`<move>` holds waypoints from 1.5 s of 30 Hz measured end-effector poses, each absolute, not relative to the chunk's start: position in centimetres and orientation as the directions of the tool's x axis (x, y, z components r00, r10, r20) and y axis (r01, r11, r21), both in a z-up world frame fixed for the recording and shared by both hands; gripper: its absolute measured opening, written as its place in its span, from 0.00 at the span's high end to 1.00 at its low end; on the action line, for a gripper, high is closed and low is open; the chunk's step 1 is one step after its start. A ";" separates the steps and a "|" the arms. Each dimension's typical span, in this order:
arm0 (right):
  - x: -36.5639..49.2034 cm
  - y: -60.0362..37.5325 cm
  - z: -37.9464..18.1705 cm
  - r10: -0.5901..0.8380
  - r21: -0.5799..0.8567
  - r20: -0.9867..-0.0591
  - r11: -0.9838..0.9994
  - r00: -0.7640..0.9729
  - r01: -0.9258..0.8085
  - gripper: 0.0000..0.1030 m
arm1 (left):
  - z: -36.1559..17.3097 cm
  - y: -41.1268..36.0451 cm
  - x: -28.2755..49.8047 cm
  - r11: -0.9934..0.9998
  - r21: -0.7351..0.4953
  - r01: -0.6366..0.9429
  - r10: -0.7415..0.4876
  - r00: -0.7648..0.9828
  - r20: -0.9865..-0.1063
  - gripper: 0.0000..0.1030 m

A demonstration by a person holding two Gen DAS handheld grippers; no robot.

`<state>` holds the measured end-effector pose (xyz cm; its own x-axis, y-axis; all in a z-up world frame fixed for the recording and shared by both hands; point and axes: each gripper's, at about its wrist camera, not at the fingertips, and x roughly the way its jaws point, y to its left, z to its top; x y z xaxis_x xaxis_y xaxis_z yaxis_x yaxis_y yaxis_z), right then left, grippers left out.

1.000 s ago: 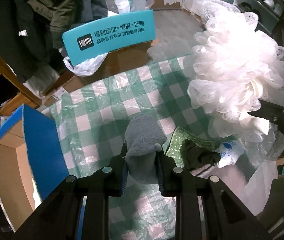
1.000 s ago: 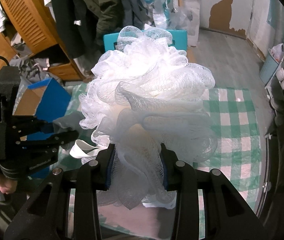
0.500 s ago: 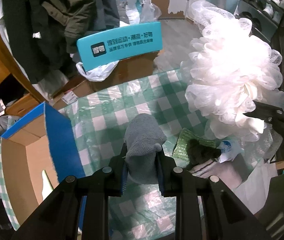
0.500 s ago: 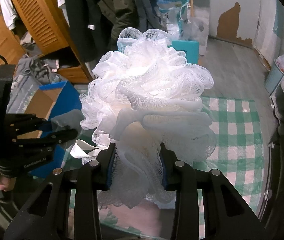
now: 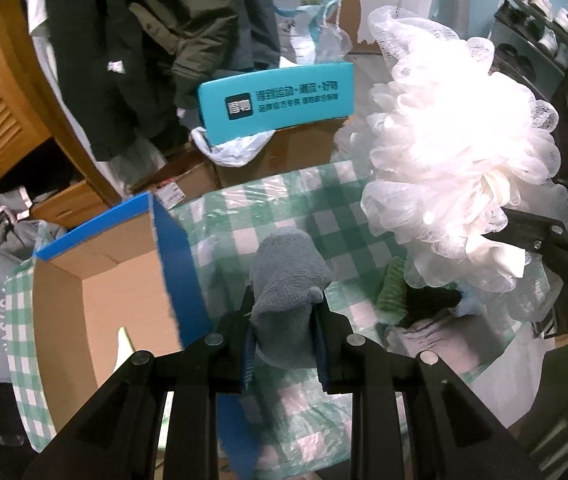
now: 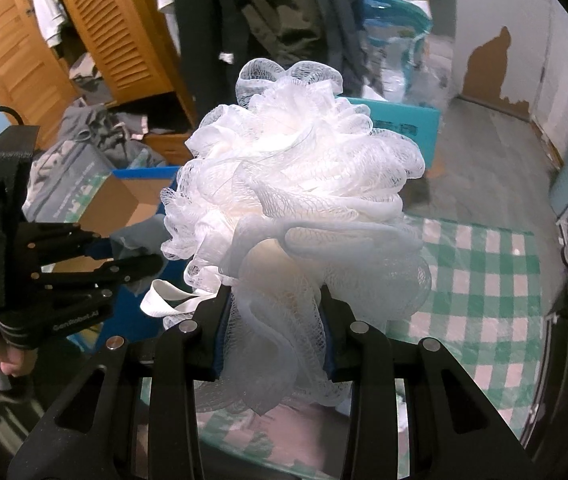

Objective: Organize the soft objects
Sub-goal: 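Lift the bath puff and grey sock and carry them toward the box, then lower the bath puff and grey sock into the box and open both grippers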

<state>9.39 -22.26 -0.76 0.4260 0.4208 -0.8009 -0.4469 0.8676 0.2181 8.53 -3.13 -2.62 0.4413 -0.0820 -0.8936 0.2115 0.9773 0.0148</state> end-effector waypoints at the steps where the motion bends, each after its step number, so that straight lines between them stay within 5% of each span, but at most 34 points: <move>1: 9.4 -21.9 -0.7 0.423 0.217 -0.800 0.865 0.425 -0.453 0.67 | -2.5 -2.8 8.4 0.978 0.016 0.207 -0.079 0.444 -0.893 0.76; 45: 10.1 -1.5 -0.5 0.483 0.197 -0.825 0.731 0.292 -0.653 0.67 | -2.2 15.6 5.4 0.992 -0.009 -0.129 0.055 0.478 -0.877 0.76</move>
<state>10.08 -1.54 -0.50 0.2921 0.4829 -0.8255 -0.6532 0.7312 0.1966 5.43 15.58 -2.23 0.4782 0.0547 -0.8765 -0.1291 0.9916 -0.0085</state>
